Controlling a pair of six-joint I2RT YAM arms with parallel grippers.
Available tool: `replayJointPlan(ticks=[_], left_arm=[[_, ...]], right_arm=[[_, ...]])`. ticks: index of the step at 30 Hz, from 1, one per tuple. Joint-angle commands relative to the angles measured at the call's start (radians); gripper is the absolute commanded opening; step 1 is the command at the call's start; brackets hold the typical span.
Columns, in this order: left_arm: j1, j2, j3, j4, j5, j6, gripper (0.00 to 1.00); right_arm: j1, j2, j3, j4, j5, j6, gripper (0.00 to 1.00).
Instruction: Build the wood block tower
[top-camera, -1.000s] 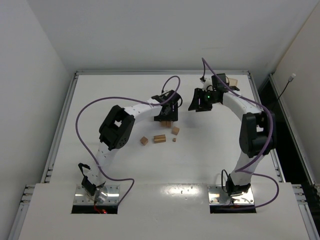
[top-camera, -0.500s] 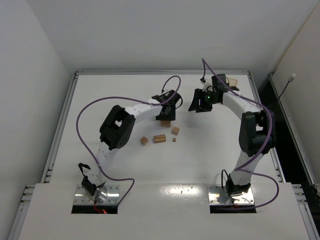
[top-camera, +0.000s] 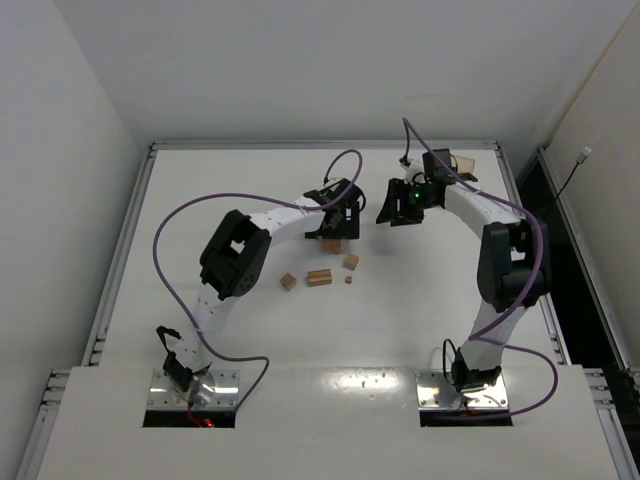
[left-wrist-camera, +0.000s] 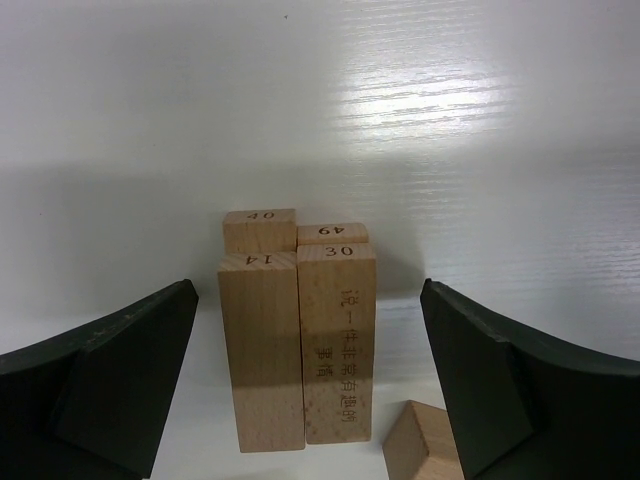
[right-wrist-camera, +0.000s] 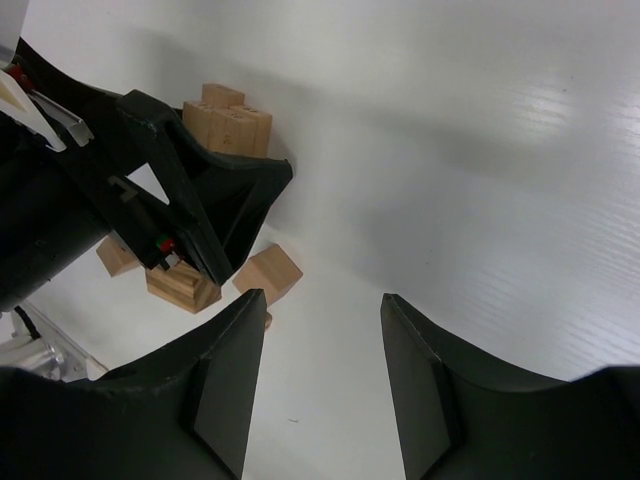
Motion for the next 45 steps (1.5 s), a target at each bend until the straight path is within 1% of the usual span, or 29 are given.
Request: replayJointPlan(ticks=[1, 5, 8, 16, 20, 21, 22, 25, 26, 27, 29, 30, 31, 32, 33, 34, 35, 36, 37, 39, 40, 45], left_arm=[[0.007, -0.029, 0.002, 0.000, -0.005, 0.004, 0.94], [0.007, -0.100, -0.040, 0.009, -0.017, 0.022, 0.94], [-0.002, -0.154, -0.050, 0.018, -0.026, 0.053, 0.94], [-0.033, -0.279, -0.059, 0.050, -0.026, 0.109, 0.94], [-0.054, -0.390, -0.059, 0.050, -0.090, 0.148, 0.94], [-0.054, -0.408, -0.071, 0.050, -0.104, 0.157, 0.96], [-0.054, -0.428, -0.071, 0.060, -0.115, 0.168, 0.99], [-0.054, -0.511, -0.126, 0.060, -0.207, 0.224, 0.99], [-0.045, -0.533, -0.160, 0.060, -0.221, 0.240, 0.99], [-0.033, -0.554, -0.178, 0.060, -0.221, 0.249, 0.99], [0.028, -0.627, -0.218, 0.050, -0.206, 0.273, 0.99], [0.091, -0.654, -0.257, 0.050, -0.175, 0.274, 0.99], [0.128, -0.678, -0.275, 0.050, -0.166, 0.274, 0.99], [0.171, -0.701, -0.294, 0.041, -0.151, 0.274, 0.99], [0.220, -0.736, -0.320, 0.041, -0.103, 0.274, 0.99], [0.323, -0.749, -0.330, 0.019, -0.076, 0.262, 0.99], [0.376, -0.760, -0.341, 0.018, -0.050, 0.252, 0.99], [0.425, -0.781, -0.370, 0.018, 0.010, 0.240, 0.99], [0.514, -0.781, -0.383, 0.009, 0.041, 0.240, 0.99], [0.583, -0.809, -0.425, 0.009, 0.099, 0.240, 0.99], [0.623, -0.823, -0.436, 0.018, 0.127, 0.240, 0.99], [0.672, -0.832, -0.459, 0.008, 0.191, 0.286, 0.99]], right_arm=[[-0.005, -0.013, 0.028, 0.013, -0.008, -0.028, 0.47], [0.005, -0.056, 0.017, 0.013, 0.032, -0.051, 0.47], [0.015, -0.098, -0.032, 0.059, 0.049, -0.061, 0.47], [0.015, -0.144, -0.061, 0.039, 0.067, -0.081, 0.47], [0.015, -0.173, -0.070, 0.048, 0.067, -0.107, 0.47], [0.015, -0.173, -0.070, 0.048, 0.067, -0.120, 0.47], [0.025, -0.188, -0.070, 0.048, 0.078, -0.164, 0.45], [0.064, -0.231, -0.060, 0.021, 0.053, -0.290, 0.41], [0.082, -0.243, -0.060, 0.007, 0.040, -0.387, 0.41], [0.093, -0.257, -0.060, -0.005, 0.039, -0.426, 0.41], [0.129, -0.297, -0.069, -0.053, 0.020, -0.535, 0.40], [0.143, -0.308, -0.078, -0.076, -0.003, -0.581, 0.40], [0.162, -0.319, -0.078, -0.132, -0.020, -0.627, 0.40], [0.185, -0.347, -0.089, -0.145, -0.020, -0.665, 0.40], [0.235, -0.369, -0.127, -0.145, -0.010, -0.719, 0.42], [0.264, -0.392, -0.150, -0.127, 0.021, -0.742, 0.43], [0.295, -0.436, -0.202, -0.113, 0.041, -0.764, 0.45], [0.364, -0.453, -0.228, -0.101, 0.064, -0.799, 0.47], [0.399, -0.464, -0.251, -0.073, 0.123, -0.808, 0.47], [0.473, -0.464, -0.299, -0.062, 0.163, -0.809, 0.47], [0.485, -0.448, -0.311, -0.047, 0.164, -0.809, 0.47], [0.507, -0.360, -0.310, 0.008, 0.182, -0.799, 0.47]])
